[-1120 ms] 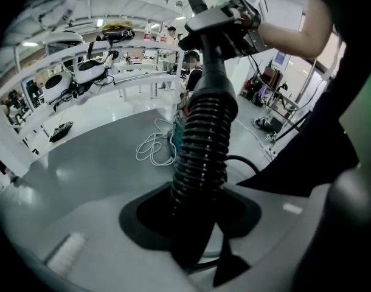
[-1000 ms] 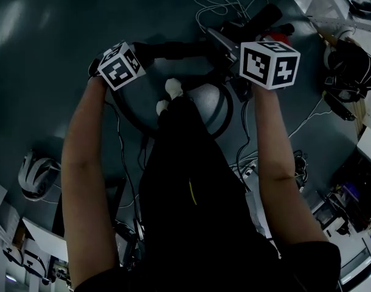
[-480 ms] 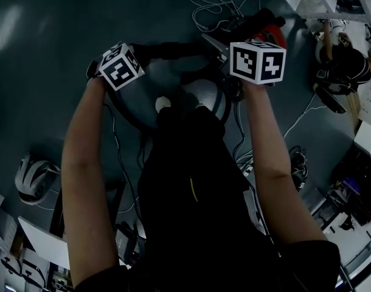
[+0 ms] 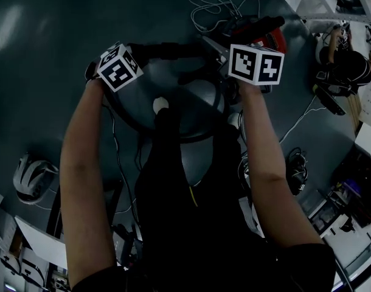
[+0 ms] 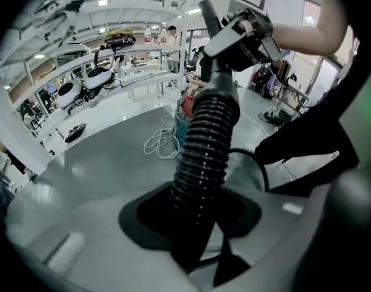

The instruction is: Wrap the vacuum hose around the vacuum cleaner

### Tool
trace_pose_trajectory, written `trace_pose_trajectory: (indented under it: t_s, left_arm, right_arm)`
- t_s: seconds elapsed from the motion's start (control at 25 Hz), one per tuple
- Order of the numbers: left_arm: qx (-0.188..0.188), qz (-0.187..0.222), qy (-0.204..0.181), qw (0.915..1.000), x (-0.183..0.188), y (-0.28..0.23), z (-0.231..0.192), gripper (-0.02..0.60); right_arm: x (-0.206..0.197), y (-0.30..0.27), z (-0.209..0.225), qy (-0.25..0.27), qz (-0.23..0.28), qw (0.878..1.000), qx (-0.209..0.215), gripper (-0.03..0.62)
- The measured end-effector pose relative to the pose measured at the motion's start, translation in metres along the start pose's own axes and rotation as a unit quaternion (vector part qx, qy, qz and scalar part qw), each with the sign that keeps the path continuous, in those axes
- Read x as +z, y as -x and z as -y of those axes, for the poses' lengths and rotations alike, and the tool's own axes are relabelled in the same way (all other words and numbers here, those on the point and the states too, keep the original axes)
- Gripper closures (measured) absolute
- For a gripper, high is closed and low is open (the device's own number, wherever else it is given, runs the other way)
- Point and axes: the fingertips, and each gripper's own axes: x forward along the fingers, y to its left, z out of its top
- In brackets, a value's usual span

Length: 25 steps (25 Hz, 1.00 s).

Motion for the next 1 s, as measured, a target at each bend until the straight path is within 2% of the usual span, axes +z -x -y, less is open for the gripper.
trace_pose_trajectory:
  t_s: [0.28,0.44,0.6,0.72,1.0]
  left_arm:
    - [0.007,-0.024,-0.023,0.9994,0.044,-0.03,0.007,0.403]
    - [0.007,-0.03,-0.026,0.9992,0.08,-0.048,0.015,0.403]
    - [-0.002,-0.036,-0.04,0.9985,0.119,-0.067,0.02,0.403]
    - [-0.008,-0.042,-0.055,0.9975,0.142,-0.083,0.024,0.405]
    - [-0.028,-0.052,-0.079,0.9951,0.195,-0.125,0.03,0.41]
  right_arm:
    - [-0.018,0.014,0.063,-0.065,-0.02,0.997,0.028,0.373]
    - [-0.024,0.033,0.111,-0.071,-0.031,0.997,0.018,0.335]
    - [-0.03,0.056,0.152,-0.09,-0.055,0.994,0.028,0.331]
    - [-0.034,0.069,0.18,-0.092,-0.063,0.994,0.018,0.314]
    - [-0.05,0.1,0.256,-0.163,-0.02,0.986,-0.01,0.282]
